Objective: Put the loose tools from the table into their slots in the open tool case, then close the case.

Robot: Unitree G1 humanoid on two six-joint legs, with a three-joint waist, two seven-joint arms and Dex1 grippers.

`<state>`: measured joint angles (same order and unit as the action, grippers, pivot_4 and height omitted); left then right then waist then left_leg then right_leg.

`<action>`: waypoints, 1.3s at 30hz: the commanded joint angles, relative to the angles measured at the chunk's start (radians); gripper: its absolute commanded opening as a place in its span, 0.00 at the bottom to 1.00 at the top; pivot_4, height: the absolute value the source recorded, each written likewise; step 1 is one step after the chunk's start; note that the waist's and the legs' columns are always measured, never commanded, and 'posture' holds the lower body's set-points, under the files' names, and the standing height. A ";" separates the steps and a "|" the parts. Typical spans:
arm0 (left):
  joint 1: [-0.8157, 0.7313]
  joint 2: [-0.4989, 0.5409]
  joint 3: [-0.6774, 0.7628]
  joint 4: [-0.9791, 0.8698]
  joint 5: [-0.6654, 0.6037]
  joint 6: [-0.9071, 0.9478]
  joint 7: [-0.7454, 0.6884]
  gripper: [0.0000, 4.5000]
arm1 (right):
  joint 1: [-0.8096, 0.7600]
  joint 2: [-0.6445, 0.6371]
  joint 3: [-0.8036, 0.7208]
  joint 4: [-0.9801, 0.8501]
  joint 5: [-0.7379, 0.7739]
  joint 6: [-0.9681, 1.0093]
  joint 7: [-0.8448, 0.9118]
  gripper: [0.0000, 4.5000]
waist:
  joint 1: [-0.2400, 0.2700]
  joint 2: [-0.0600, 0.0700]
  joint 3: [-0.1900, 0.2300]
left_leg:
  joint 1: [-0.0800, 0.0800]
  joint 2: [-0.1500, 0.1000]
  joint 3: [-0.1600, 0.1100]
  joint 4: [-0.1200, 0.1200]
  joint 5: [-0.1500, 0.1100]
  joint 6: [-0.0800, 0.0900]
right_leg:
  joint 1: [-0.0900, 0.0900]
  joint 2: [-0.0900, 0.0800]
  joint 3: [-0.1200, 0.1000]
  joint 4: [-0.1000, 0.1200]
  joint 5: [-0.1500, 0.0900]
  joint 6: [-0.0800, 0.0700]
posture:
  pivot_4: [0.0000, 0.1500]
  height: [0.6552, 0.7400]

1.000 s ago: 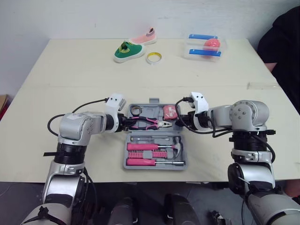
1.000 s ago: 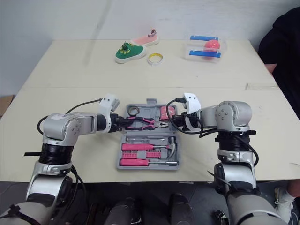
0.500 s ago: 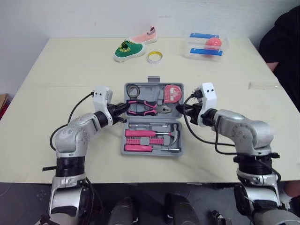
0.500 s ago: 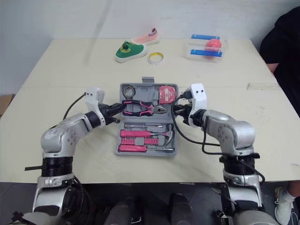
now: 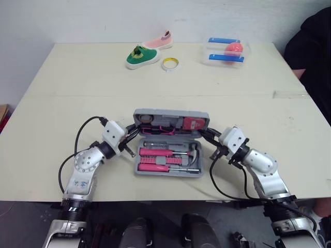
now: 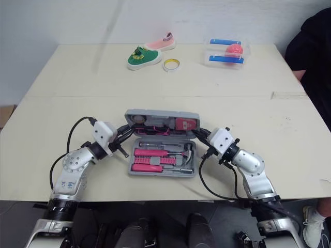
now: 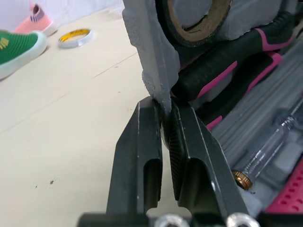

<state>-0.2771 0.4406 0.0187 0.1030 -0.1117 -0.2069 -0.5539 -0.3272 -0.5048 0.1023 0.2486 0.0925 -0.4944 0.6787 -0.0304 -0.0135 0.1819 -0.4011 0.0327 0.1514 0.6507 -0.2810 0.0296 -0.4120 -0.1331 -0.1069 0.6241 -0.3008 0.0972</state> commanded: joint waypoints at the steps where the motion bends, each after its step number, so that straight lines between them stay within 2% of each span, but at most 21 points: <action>1: 0.052 0.067 0.041 0.039 0.056 -0.156 -0.003 0.00 | 0.022 -0.073 0.021 0.103 -0.128 -0.188 0.015 0.00 | 0.001 0.000 0.000 | 0.002 0.000 0.000 0.000 0.000 0.000 | 0.002 -0.001 0.000 0.000 0.000 0.000 | 1.00 1.00; 3: 0.059 0.072 0.038 0.046 0.026 -0.190 -0.033 0.17 | 0.026 -0.076 0.022 0.125 -0.110 -0.217 0.020 0.00 | 0.001 0.000 0.000 | 0.004 0.000 0.000 -0.001 0.000 0.000 | 0.004 -0.001 0.000 0.000 0.000 -0.001 | 1.00 1.00; 4: 0.067 0.085 0.034 0.049 0.022 -0.209 -0.054 0.21 | 0.027 -0.084 0.026 0.130 -0.119 -0.250 0.018 0.00 | 0.002 0.000 0.000 | 0.005 0.000 0.000 -0.001 -0.001 0.000 | 0.004 -0.003 0.000 0.000 0.000 -0.001 | 1.00 1.00; 5: 0.075 0.098 0.046 0.052 0.023 -0.222 -0.052 0.35 | 0.029 -0.099 0.025 0.130 -0.136 -0.276 0.012 0.19 | 0.004 0.000 0.000 | 0.006 0.000 0.000 -0.001 -0.001 0.000 | 0.005 -0.004 0.000 0.000 0.000 -0.001 | 1.00 1.00; 8: 0.120 0.153 0.080 0.044 0.010 -0.242 -0.075 0.64 | 0.043 -0.146 0.002 0.133 -0.160 -0.334 -0.006 0.49 | 0.002 0.000 0.000 | 0.005 0.000 0.000 -0.001 -0.002 0.001 | 0.005 -0.008 0.000 0.000 0.000 -0.001 | 1.00 1.00; 12: 0.193 0.224 0.125 0.037 -0.007 -0.194 -0.102 0.64 | 0.079 -0.213 -0.020 0.147 -0.156 -0.343 0.007 0.96 | -0.004 0.000 0.000 | 0.006 0.000 0.000 -0.002 -0.002 0.000 | 0.004 -0.008 0.000 0.000 -0.001 -0.002 | 1.00 1.00; 13: 0.220 0.250 0.158 0.054 -0.017 -0.179 -0.106 0.64 | 0.090 -0.242 -0.040 0.159 -0.139 -0.342 0.012 0.98 | -0.002 0.000 0.000 | 0.007 0.000 0.000 -0.002 -0.002 0.000 | 0.005 -0.008 0.000 0.000 -0.001 -0.002 | 1.00 1.00; 16: 0.268 0.286 0.245 0.035 -0.120 -0.080 -0.140 0.64 | 0.108 -0.300 -0.096 0.168 -0.034 -0.277 0.056 0.98 | 0.003 0.000 0.000 | 0.010 0.000 0.000 -0.003 -0.003 0.001 | 0.009 -0.009 0.000 0.000 -0.001 -0.002 | 1.00 1.00; 19: 0.278 0.289 0.270 -0.031 -0.196 0.000 -0.171 0.64 | 0.140 -0.315 -0.107 0.069 0.141 -0.104 0.175 0.98 | 0.004 0.000 0.001 | 0.010 0.000 -0.003 -0.002 -0.004 0.002 | 0.012 -0.011 0.000 -0.002 -0.001 -0.002 | 1.00 1.00; 20: 0.276 0.289 0.272 -0.048 -0.221 0.027 -0.187 0.59 | 0.160 -0.323 -0.110 0.009 0.219 -0.021 0.222 0.93 | 0.005 0.000 0.001 | 0.012 0.000 -0.005 -0.002 -0.004 0.002 | 0.014 -0.011 0.001 -0.003 -0.001 -0.002 | 1.00 1.00; 22: 0.260 0.282 0.272 -0.074 -0.246 0.074 -0.191 0.48 | 0.197 -0.342 -0.117 -0.086 0.314 0.102 0.291 0.81 | 0.005 0.000 0.001 | 0.013 0.000 -0.007 -0.002 -0.008 -0.001 | 0.017 -0.012 0.002 -0.003 -0.001 -0.002 | 1.00 1.00; 25: 0.170 0.265 0.216 -0.111 -0.260 0.194 -0.185 0.16 | 0.284 -0.399 -0.095 -0.277 0.414 0.305 0.391 0.46 | 0.019 0.001 0.001 | 0.012 0.000 -0.009 -0.002 -0.009 0.000 | 0.017 -0.012 0.000 -0.003 -0.001 -0.003 | 1.00 1.00; 26: 0.141 0.262 0.195 -0.117 -0.261 0.241 -0.187 0.04 | 0.304 -0.412 -0.084 -0.321 0.417 0.346 0.409 0.31 | 0.022 0.001 0.001 | 0.012 0.000 -0.009 -0.002 -0.007 0.004 | 0.017 -0.012 0.000 -0.003 -0.001 -0.003 | 1.00 1.00; 27: 0.112 0.257 0.175 -0.115 -0.250 0.262 -0.188 0.00 | 0.317 -0.417 -0.073 -0.351 0.408 0.366 0.423 0.23 | 0.025 0.001 0.001 | 0.012 0.000 -0.008 -0.002 -0.007 0.004 | 0.017 -0.012 0.000 -0.003 -0.001 -0.003 | 1.00 1.00; 29: 0.068 0.259 0.132 -0.118 -0.259 0.354 -0.215 0.00 | 0.344 -0.432 -0.052 -0.403 0.393 0.433 0.439 0.03 | 0.030 0.001 0.001 | 0.012 0.000 -0.008 -0.001 -0.008 0.003 | 0.018 -0.011 0.000 -0.003 -0.001 -0.003 | 1.00 1.00; 33: -0.048 0.246 0.049 -0.047 -0.181 0.347 -0.245 0.00 | 0.372 -0.437 -0.041 -0.430 0.343 0.509 0.448 0.01 | 0.032 0.000 0.001 | 0.012 -0.001 -0.006 -0.001 -0.008 -0.003 | 0.017 -0.010 -0.002 -0.004 -0.001 -0.002 | 1.00 1.00; 39: -0.258 0.141 -0.067 0.181 -0.103 0.389 -0.258 0.00 | 0.355 -0.369 0.012 -0.487 0.321 0.601 0.437 0.01 | 0.037 -0.001 0.002 | 0.012 -0.001 -0.006 0.001 -0.006 0.002 | 0.017 -0.009 -0.007 -0.003 -0.001 -0.002 | 1.00 1.00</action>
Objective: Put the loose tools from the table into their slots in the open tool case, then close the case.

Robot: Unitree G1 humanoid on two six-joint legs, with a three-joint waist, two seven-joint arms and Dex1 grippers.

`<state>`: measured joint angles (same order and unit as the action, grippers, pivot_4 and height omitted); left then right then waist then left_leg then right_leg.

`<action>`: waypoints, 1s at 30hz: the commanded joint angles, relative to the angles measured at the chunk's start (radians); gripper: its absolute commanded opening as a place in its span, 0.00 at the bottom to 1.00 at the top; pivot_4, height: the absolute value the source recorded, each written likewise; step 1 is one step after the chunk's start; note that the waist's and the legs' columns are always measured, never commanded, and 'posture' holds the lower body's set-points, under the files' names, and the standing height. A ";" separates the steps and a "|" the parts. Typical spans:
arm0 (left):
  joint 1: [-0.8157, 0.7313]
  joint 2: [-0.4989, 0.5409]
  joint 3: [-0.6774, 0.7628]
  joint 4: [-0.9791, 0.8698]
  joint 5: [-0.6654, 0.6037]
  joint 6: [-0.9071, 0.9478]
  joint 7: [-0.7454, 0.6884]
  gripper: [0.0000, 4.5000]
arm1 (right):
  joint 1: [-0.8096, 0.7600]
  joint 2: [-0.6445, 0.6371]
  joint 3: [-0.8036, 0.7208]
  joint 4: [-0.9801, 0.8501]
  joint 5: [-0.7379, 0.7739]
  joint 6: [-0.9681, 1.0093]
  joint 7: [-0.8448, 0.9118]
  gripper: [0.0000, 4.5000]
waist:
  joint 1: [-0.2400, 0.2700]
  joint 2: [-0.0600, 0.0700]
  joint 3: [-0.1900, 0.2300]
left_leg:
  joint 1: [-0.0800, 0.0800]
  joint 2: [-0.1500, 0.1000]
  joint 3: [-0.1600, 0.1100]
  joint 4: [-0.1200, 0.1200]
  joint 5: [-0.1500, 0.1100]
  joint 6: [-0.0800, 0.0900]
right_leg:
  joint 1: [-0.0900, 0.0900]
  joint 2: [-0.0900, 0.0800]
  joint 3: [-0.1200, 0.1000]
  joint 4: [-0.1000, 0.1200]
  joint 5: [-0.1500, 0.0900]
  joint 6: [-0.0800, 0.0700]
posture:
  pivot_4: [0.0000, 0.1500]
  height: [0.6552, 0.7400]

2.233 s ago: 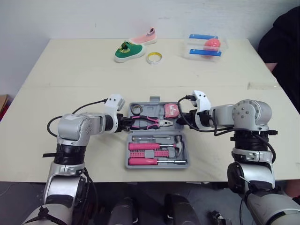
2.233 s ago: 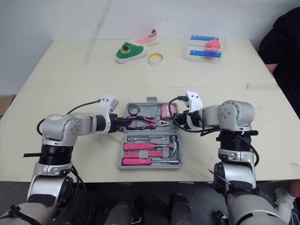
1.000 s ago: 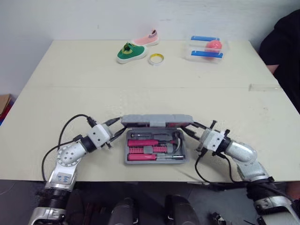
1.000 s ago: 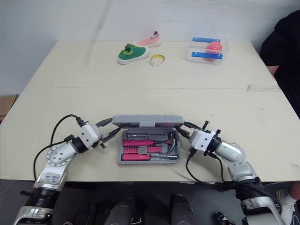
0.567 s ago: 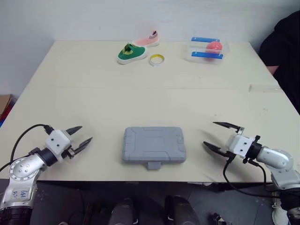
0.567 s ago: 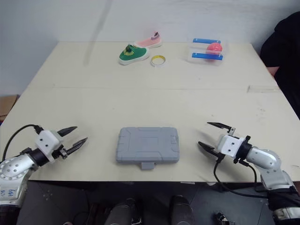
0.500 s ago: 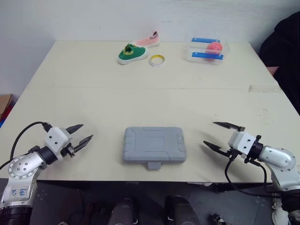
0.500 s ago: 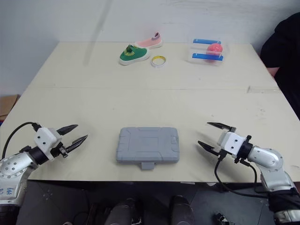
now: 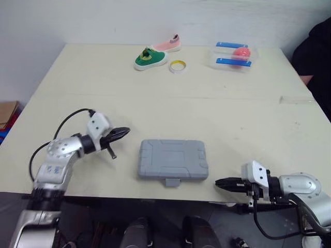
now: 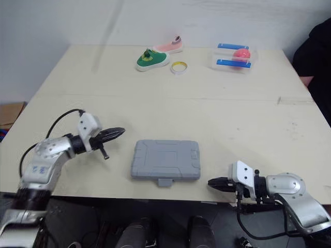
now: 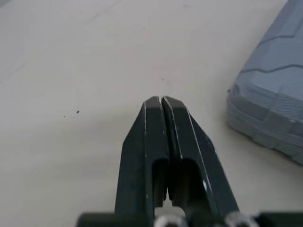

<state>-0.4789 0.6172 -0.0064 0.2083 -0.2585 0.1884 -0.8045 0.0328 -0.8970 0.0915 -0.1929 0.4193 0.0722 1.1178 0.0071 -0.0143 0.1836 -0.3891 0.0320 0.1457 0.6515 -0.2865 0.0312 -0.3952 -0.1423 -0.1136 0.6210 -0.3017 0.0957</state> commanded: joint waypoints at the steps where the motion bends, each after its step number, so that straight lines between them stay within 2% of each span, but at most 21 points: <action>1: -0.082 -0.054 -0.065 0.110 0.051 0.013 -0.026 0.00 | -0.009 0.039 0.035 -0.042 -0.025 0.034 -0.011 0.01 | 0.000 0.000 0.000 | 0.000 0.000 0.000 0.000 0.000 0.000 | 0.000 0.000 0.000 0.000 0.000 0.000 | 1.00 1.00; 7: -0.200 -0.137 -0.119 0.336 0.114 -0.109 -0.090 0.00 | -0.055 0.111 0.093 -0.032 -0.095 0.079 -0.045 0.01 | -0.009 -0.005 0.002 | -0.001 0.001 0.001 0.002 0.000 0.000 | -0.001 0.008 0.001 0.000 0.000 0.000 | 1.00 1.00; 13: -0.188 -0.124 -0.121 0.350 0.120 -0.129 -0.169 0.00 | -0.111 0.188 0.087 -0.027 -0.097 0.122 -0.086 0.01 | -0.012 -0.007 0.001 | -0.001 0.008 0.001 0.004 -0.002 -0.004 | -0.001 0.009 0.001 0.001 0.000 -0.001 | 1.00 1.00; 21: 0.026 -0.056 -0.054 0.072 0.062 -0.025 -0.167 0.00 | -0.248 0.306 0.063 0.075 -0.112 0.159 -0.178 0.01 | -0.028 -0.007 0.001 | -0.001 0.010 0.002 0.004 -0.003 -0.006 | -0.002 0.009 0.002 0.002 -0.002 -0.003 | 1.00 1.00; 30: 0.254 -0.071 0.037 -0.254 -0.010 0.131 -0.033 0.00 | -0.471 0.403 0.092 0.392 -0.248 0.030 -0.228 0.01 | -0.036 -0.006 0.002 | -0.001 0.010 0.002 0.003 -0.003 -0.006 | -0.003 0.009 0.006 0.002 -0.002 -0.004 | 1.00 1.00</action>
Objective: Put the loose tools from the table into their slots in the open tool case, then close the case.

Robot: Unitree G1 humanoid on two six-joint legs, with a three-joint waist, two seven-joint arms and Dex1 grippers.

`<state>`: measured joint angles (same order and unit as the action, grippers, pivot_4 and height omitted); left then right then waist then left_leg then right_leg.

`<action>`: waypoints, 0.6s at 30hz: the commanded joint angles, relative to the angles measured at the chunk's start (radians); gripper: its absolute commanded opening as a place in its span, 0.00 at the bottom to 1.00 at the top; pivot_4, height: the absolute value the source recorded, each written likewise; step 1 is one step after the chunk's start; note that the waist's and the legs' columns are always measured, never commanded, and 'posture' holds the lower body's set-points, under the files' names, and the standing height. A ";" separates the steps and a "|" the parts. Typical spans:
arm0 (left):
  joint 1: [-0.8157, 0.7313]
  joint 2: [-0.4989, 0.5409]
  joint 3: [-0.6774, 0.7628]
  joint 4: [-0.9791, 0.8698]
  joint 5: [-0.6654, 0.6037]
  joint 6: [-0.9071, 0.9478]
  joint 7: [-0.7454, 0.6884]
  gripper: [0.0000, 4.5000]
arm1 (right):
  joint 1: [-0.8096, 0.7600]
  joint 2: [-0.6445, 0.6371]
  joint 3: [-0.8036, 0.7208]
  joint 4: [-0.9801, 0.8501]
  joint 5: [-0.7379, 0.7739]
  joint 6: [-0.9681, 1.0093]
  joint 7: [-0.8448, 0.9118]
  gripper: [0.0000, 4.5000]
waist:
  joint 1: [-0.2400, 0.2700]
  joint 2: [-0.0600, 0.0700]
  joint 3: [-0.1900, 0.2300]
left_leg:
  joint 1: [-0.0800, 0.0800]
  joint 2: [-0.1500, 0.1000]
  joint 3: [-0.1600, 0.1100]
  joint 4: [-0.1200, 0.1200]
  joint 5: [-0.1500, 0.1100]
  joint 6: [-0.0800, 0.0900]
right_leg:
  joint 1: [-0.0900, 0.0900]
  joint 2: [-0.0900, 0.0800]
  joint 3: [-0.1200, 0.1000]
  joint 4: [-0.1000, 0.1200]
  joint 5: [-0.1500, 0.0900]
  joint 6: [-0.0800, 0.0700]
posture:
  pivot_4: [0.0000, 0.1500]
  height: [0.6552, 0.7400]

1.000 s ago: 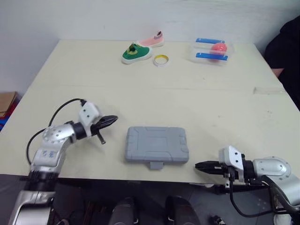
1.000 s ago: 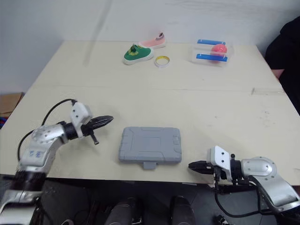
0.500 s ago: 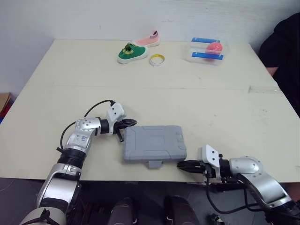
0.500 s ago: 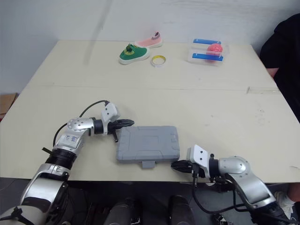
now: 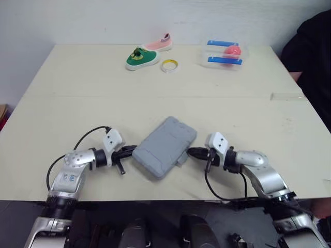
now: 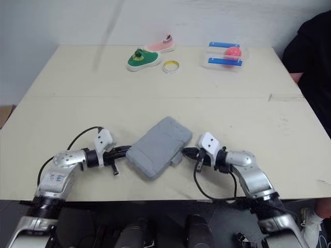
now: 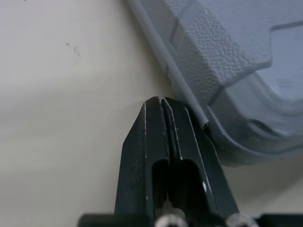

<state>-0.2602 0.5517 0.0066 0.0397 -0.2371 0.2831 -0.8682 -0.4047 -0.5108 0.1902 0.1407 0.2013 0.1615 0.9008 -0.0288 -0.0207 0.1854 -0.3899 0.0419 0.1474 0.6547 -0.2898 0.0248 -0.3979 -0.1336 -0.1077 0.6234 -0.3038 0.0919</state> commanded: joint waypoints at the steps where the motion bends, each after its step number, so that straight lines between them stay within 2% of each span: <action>1: 0.062 -0.013 0.033 -0.116 -0.033 0.042 0.053 0.00 | -0.060 0.020 -0.012 0.104 -0.045 -0.080 -0.018 0.01 | 0.000 0.000 0.000 | 0.000 0.000 0.000 0.000 0.000 0.000 | 0.000 0.000 0.000 0.000 0.000 0.000 | 1.00 1.00; 5: 0.103 -0.024 0.092 -0.156 -0.012 0.041 0.156 0.00 | -0.101 -0.004 -0.041 0.191 -0.073 -0.133 -0.024 0.01 | 0.002 0.000 0.000 | 0.000 -0.001 0.001 0.001 0.000 0.000 | 0.000 -0.001 0.000 0.001 0.000 0.000 | 1.00 1.00; 7: 0.093 -0.021 0.142 -0.150 -0.046 0.034 0.171 0.00 | -0.084 -0.035 -0.061 0.185 -0.068 -0.144 -0.014 0.01 | 0.004 0.000 0.000 | 0.000 -0.001 0.000 0.001 0.000 0.000 | 0.000 -0.001 0.001 0.001 0.000 0.000 | 1.00 1.00; 11: 0.044 -0.002 0.202 -0.235 -0.224 0.060 0.046 0.00 | -0.004 -0.088 -0.128 0.093 -0.012 -0.181 0.025 0.01 | 0.010 0.000 0.000 | -0.001 -0.001 -0.001 0.000 0.000 0.000 | 0.000 -0.001 0.001 -0.001 0.000 0.000 | 1.00 1.00; 14: -0.033 0.013 0.109 -0.315 -0.266 0.145 -0.001 0.00 | 0.081 -0.109 -0.175 -0.044 0.053 -0.155 0.051 0.01 | 0.006 0.000 0.000 | -0.001 -0.001 0.000 0.000 0.000 0.000 | 0.001 -0.001 0.001 -0.001 0.000 0.000 | 1.00 1.00; 18: -0.180 -0.040 -0.082 -0.269 -0.147 0.165 0.032 0.00 | 0.176 -0.120 -0.163 -0.207 0.084 -0.059 0.057 0.01 | 0.014 0.001 0.000 | 0.001 -0.001 0.000 -0.001 0.000 0.000 | 0.002 0.001 0.000 -0.002 0.000 0.000 | 1.00 1.00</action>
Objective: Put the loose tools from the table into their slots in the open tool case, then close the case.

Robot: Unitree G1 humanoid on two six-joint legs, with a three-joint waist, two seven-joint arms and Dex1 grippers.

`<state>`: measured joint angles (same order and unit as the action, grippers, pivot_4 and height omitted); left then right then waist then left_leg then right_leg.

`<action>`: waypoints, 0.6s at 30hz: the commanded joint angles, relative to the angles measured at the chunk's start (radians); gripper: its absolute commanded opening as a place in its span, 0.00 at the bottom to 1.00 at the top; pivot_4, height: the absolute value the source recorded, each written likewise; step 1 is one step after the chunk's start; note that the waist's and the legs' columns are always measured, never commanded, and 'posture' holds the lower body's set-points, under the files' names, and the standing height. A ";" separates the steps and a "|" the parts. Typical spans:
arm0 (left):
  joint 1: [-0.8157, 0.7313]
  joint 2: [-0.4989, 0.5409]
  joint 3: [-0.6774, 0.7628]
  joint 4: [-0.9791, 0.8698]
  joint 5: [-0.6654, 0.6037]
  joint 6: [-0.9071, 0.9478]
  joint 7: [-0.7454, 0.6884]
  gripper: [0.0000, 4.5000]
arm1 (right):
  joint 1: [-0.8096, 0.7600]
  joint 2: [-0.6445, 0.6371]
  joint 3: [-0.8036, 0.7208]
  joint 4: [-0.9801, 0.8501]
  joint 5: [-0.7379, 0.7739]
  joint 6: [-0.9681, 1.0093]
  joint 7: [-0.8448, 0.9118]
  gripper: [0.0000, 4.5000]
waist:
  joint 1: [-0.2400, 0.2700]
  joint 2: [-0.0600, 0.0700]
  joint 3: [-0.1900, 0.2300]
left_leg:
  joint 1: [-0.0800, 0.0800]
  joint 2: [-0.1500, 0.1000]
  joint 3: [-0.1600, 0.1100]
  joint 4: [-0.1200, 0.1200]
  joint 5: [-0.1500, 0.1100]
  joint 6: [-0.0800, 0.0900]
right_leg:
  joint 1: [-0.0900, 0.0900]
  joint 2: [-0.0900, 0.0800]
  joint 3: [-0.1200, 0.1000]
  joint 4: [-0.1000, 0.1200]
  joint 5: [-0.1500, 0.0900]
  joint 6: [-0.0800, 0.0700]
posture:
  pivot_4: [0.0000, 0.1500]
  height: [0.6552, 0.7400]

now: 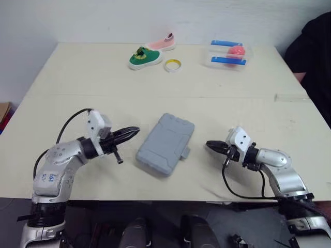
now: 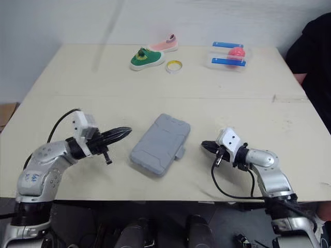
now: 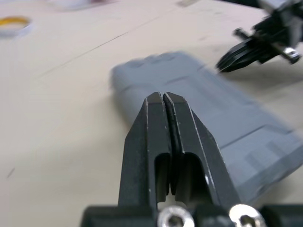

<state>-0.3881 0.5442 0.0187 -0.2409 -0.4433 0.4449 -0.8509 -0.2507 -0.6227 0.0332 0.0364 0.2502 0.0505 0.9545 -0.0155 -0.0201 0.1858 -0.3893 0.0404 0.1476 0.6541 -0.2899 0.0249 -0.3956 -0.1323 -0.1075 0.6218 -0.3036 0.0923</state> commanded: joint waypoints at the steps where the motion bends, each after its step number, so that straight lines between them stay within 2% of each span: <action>1: -0.092 -0.059 -0.128 0.049 0.082 -0.003 0.027 0.00 | 0.031 0.001 0.003 -0.125 0.035 0.065 -0.004 0.01 | 0.000 0.000 0.000 | 0.000 0.000 0.000 0.000 0.000 0.000 | 0.000 0.001 0.000 0.000 0.000 0.000 | 1.00 1.00; 4: -0.170 -0.108 -0.194 0.136 0.139 -0.029 0.033 0.00 | 0.046 0.026 0.021 -0.164 0.025 0.097 -0.029 0.01 | -0.005 0.000 0.000 | 0.001 0.001 0.001 0.001 0.000 0.000 | 0.000 0.001 -0.001 0.001 0.000 0.001 | 1.00 1.00; 6: -0.235 -0.115 -0.287 0.226 0.230 -0.046 0.018 0.00 | 0.057 0.040 0.039 -0.195 0.022 0.113 -0.039 0.01 | -0.006 0.000 0.000 | 0.001 0.001 0.001 0.000 0.000 0.000 | -0.001 0.002 -0.001 0.000 0.000 0.001 | 1.00 1.00; 8: -0.288 -0.122 -0.341 0.309 0.287 0.046 0.042 0.00 | 0.048 0.045 0.055 -0.199 0.022 0.120 -0.029 0.01 | -0.007 0.000 0.000 | 0.000 0.001 0.001 0.000 0.001 -0.001 | -0.002 0.003 -0.002 0.000 0.000 0.000 | 1.00 1.00; 13: -0.272 -0.062 -0.430 0.305 0.328 0.132 -0.037 0.00 | -0.006 0.055 0.084 -0.154 -0.003 0.114 -0.025 0.01 | -0.012 0.000 0.000 | 0.000 0.000 0.002 0.002 0.001 0.001 | -0.001 0.003 -0.001 0.001 0.000 0.000 | 1.00 1.00; 18: -0.236 -0.080 -0.389 0.264 0.287 0.195 -0.017 0.00 | -0.044 0.080 0.119 -0.121 -0.026 0.106 -0.014 0.01 | -0.010 0.000 0.000 | 0.002 0.002 0.000 0.002 0.001 0.001 | 0.001 0.001 -0.001 0.001 0.000 0.000 | 1.00 1.00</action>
<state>-0.6764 0.4532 -0.3370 0.0009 -0.1714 0.5824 -0.8653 -0.2873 -0.5493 0.1402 -0.0760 0.2294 0.1736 0.9326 -0.0252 -0.0202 0.1856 -0.3876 0.0420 0.1477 0.6565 -0.2893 0.0255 -0.3944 -0.1314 -0.1081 0.6229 -0.3037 0.0921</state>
